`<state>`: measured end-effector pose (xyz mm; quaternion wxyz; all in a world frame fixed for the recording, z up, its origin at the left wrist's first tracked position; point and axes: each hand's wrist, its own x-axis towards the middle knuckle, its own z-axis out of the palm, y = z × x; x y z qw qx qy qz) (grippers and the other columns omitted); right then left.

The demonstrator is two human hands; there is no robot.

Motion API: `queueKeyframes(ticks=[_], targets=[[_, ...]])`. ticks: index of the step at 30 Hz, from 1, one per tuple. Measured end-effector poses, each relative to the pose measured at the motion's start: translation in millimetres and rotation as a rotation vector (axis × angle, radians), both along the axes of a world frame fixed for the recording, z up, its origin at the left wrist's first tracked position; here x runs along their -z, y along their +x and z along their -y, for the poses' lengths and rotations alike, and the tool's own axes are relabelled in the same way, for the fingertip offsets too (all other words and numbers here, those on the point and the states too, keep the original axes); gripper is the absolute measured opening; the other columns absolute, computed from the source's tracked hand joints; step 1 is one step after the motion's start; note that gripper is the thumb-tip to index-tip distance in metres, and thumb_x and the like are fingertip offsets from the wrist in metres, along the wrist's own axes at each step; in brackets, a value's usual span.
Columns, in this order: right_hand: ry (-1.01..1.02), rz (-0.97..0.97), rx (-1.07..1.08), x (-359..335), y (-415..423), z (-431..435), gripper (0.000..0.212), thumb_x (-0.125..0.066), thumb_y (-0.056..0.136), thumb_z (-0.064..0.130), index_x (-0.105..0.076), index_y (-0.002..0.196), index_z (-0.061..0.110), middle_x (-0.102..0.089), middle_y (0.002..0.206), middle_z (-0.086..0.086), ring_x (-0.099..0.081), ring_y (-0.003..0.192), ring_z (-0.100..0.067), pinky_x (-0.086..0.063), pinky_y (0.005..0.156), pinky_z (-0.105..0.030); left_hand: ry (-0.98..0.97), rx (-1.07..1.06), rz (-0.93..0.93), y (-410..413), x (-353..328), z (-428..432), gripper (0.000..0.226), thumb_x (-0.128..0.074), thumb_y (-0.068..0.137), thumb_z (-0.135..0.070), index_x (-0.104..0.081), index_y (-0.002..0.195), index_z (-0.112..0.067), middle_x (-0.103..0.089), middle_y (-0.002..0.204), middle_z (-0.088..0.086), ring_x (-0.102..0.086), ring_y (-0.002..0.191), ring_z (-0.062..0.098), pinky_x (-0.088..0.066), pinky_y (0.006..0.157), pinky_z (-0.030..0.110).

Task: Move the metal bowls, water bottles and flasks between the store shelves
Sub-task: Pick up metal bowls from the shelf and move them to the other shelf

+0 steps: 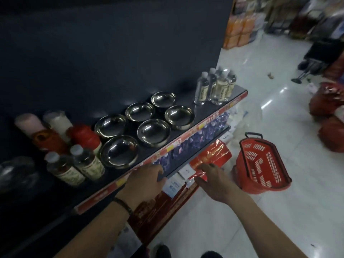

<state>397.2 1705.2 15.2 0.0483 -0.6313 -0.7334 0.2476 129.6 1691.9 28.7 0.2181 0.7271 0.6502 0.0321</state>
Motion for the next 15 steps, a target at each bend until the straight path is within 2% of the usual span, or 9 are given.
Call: queueKeyframes(ticks=[5,6,8,10,13,15], targets=[[0.039,-0.077,-0.066,-11.0,-4.9,-54.4,0.038,-0.066,0.103,0.031,-0.064,0.139,0.021,-0.063,0.129,0.009,-0.059,0.108,-0.006,-0.036,0.079,-0.006,0.031,-0.059,0.104,3.3,-2.3,-45.5,0.020,-0.069,0.097,-0.047,-0.069,0.110,-0.032,-0.068,0.111,-0.010,-0.068,0.100,0.010,-0.058,0.088,0.033],[0.042,-0.108,-0.066,-8.4,-4.1,-70.1,0.038,-0.066,0.103,0.032,-0.064,0.139,0.021,-0.062,0.128,0.011,-0.059,0.108,-0.005,-0.039,0.081,-0.005,0.038,-0.077,0.133,4.3,-2.4,-55.4,0.018,-0.070,0.097,-0.045,-0.069,0.109,-0.032,-0.067,0.110,-0.009,-0.068,0.098,0.009,-0.059,0.086,0.032],[0.034,-0.157,-0.040,0.5,-0.4,-104.3,0.041,-0.064,0.102,0.042,-0.061,0.139,0.025,-0.064,0.131,0.006,-0.065,0.108,-0.009,-0.055,0.088,-0.019,0.050,-0.120,0.178,7.1,-2.1,-75.6,0.014,-0.072,0.098,-0.041,-0.069,0.104,-0.029,-0.069,0.107,-0.009,-0.069,0.095,0.009,-0.060,0.084,0.033],[-0.002,-0.209,0.013,5.4,4.7,-138.0,0.045,-0.061,0.101,0.049,-0.057,0.139,0.025,-0.067,0.131,0.000,-0.069,0.104,-0.014,-0.063,0.083,-0.031,0.054,-0.178,0.201,11.4,-6.0,-95.1,0.011,-0.072,0.098,-0.042,-0.068,0.099,-0.031,-0.072,0.098,-0.011,-0.070,0.086,0.006,-0.062,0.079,0.034],[-0.056,-0.300,0.106,2.8,9.8,-183.1,0.050,-0.063,0.104,0.042,-0.053,0.146,0.017,-0.068,0.133,-0.007,-0.066,0.097,-0.014,-0.053,0.070,-0.022,0.047,-0.251,0.241,20.7,-10.7,-119.0,0.012,-0.072,0.096,-0.042,-0.070,0.099,-0.031,-0.074,0.094,-0.012,-0.072,0.083,0.005,-0.065,0.078,0.038],[-0.090,-0.336,0.164,4.5,12.2,-211.7,0.054,-0.064,0.103,0.040,-0.051,0.148,0.013,-0.070,0.129,-0.012,-0.067,0.094,-0.018,-0.055,0.077,-0.030,0.039,-0.290,0.275,28.3,-12.8,-135.1,0.015,-0.072,0.095,-0.041,-0.071,0.104,-0.029,-0.075,0.102,-0.011,-0.075,0.090,0.007,-0.065,0.083,0.040]])
